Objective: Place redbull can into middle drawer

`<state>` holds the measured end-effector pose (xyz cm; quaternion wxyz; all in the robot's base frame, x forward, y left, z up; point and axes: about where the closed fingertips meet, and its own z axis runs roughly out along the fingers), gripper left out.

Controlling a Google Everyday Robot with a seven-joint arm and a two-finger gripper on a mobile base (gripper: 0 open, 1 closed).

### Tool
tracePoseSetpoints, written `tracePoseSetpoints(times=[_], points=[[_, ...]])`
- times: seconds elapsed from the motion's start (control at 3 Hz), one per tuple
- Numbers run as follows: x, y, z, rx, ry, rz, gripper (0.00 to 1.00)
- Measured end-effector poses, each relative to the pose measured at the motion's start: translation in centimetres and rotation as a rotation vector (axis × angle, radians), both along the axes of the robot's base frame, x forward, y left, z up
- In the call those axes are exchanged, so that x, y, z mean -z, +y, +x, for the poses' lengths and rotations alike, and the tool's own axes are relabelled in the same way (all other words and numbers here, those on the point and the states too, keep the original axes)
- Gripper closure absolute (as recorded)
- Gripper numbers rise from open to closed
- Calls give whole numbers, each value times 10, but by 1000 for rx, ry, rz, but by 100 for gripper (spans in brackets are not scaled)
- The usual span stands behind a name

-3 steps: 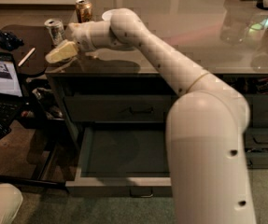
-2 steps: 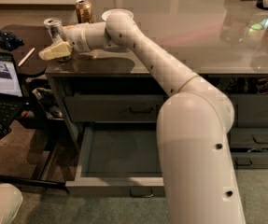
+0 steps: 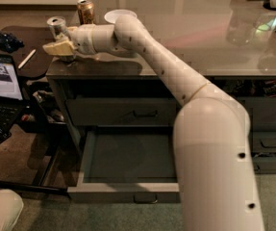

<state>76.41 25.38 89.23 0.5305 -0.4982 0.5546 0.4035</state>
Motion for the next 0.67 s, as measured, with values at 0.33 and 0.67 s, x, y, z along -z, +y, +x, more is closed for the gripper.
tracePoseSetpoints(times=[0.33,0.67], points=[[-9,-19,-15,8,-17,11,89],[-18,-45,-39,10,-28,-6,100]])
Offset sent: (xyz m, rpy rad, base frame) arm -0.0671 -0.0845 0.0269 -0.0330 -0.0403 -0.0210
